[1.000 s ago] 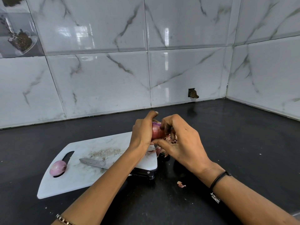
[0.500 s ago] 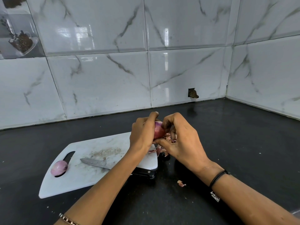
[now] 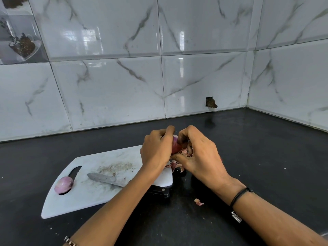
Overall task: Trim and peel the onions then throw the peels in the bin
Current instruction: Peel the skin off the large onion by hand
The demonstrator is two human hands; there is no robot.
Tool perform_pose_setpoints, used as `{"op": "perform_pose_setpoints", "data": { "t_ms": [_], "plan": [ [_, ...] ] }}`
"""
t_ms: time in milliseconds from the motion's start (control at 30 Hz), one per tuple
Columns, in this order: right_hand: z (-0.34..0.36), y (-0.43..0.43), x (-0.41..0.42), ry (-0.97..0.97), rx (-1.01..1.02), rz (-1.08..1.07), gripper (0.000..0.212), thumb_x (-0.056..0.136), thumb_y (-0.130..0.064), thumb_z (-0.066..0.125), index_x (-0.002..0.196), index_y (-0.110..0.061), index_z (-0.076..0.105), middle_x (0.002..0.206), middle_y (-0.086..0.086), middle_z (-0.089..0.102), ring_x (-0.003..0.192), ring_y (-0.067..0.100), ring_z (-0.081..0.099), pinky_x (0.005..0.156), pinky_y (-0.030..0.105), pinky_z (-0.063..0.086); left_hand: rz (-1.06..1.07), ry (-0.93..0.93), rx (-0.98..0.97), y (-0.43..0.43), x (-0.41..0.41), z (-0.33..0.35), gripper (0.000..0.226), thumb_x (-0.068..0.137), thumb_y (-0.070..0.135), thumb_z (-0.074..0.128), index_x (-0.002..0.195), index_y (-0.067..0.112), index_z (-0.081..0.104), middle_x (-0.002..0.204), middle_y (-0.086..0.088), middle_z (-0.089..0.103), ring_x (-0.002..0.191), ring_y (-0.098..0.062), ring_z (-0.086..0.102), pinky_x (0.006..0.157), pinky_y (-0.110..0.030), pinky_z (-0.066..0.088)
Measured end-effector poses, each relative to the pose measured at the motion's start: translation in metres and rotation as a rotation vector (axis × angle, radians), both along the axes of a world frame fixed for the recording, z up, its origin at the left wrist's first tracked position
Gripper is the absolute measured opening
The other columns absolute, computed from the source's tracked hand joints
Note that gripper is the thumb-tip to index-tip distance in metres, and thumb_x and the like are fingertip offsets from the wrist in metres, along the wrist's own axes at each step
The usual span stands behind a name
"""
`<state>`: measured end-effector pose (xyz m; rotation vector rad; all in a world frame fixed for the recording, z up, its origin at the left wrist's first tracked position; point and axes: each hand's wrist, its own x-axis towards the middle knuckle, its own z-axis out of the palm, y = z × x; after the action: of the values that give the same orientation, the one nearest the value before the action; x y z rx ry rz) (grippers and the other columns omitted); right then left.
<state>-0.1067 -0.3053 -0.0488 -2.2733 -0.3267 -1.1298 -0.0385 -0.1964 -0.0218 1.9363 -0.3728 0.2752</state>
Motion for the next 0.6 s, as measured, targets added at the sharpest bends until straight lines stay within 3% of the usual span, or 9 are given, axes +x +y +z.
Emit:
{"op": "perform_pose_setpoints", "data": {
  "t_ms": [67,167,267,367,433,600],
  "plan": [
    [-0.0005,-0.0005,0.0004,-0.011,-0.019,0.001,0.044,0.072,-0.002,0.085,0.094,-0.018,0.051,0.088,-0.009,0.054,0.082,-0.002,0.050,0.069,0.002,0.037,-0.004,0.015,0.005,0.0001,-0.0014,0.0008,0.044,0.098,0.043,0.050,0.063,0.021,0.067,0.062,0.011,0.060,0.069,-0.011,0.059,0.072,-0.034,0.045],
    [-0.0038,-0.0004,0.0018,-0.029,-0.064,0.007,0.048,0.076,0.001,0.080,0.090,-0.028,0.044,0.080,-0.019,0.043,0.078,-0.006,0.048,0.069,0.003,0.036,-0.034,0.071,-0.045,0.0001,-0.0005,0.0020,0.050,0.094,0.043,0.051,0.049,0.024,0.059,0.057,0.003,0.058,0.064,-0.021,0.058,0.076,-0.045,0.052],
    [-0.0050,-0.0009,0.0028,-0.038,-0.057,-0.003,0.043,0.079,-0.004,0.082,0.091,-0.027,0.046,0.078,-0.023,0.042,0.075,-0.005,0.048,0.067,0.006,0.038,-0.067,0.121,-0.121,0.0004,-0.0003,0.0045,0.045,0.084,0.051,0.051,0.051,0.023,0.064,0.065,-0.010,0.066,0.072,-0.030,0.066,0.081,-0.050,0.057],
    [-0.0008,-0.0035,0.0014,-0.029,0.045,-0.012,0.046,0.074,-0.020,0.091,0.094,-0.021,0.050,0.083,-0.018,0.050,0.078,-0.001,0.052,0.068,0.006,0.040,-0.132,0.167,-0.204,0.0003,0.0020,0.0051,0.041,0.082,0.052,0.055,0.060,0.022,0.073,0.073,-0.011,0.073,0.078,-0.033,0.073,0.079,-0.046,0.059],
    [0.0013,-0.0062,0.0011,-0.032,0.085,-0.020,0.054,0.068,-0.030,0.095,0.097,-0.021,0.051,0.088,-0.013,0.055,0.080,0.001,0.053,0.069,0.007,0.040,-0.194,0.191,-0.252,0.0009,0.0045,0.0050,0.039,0.090,0.042,0.059,0.064,0.018,0.076,0.076,-0.012,0.075,0.080,-0.035,0.074,0.068,-0.039,0.058],
    [0.0044,-0.0089,0.0014,-0.031,0.084,-0.020,0.059,0.064,-0.042,0.095,0.105,-0.020,0.057,0.098,-0.012,0.053,0.084,0.006,0.053,0.070,0.011,0.042,-0.286,0.217,-0.356,0.0030,0.0035,0.0067,0.032,0.095,0.029,0.061,0.068,0.020,0.075,0.073,-0.007,0.072,0.070,-0.022,0.070,0.052,-0.025,0.051]
  ]
}}
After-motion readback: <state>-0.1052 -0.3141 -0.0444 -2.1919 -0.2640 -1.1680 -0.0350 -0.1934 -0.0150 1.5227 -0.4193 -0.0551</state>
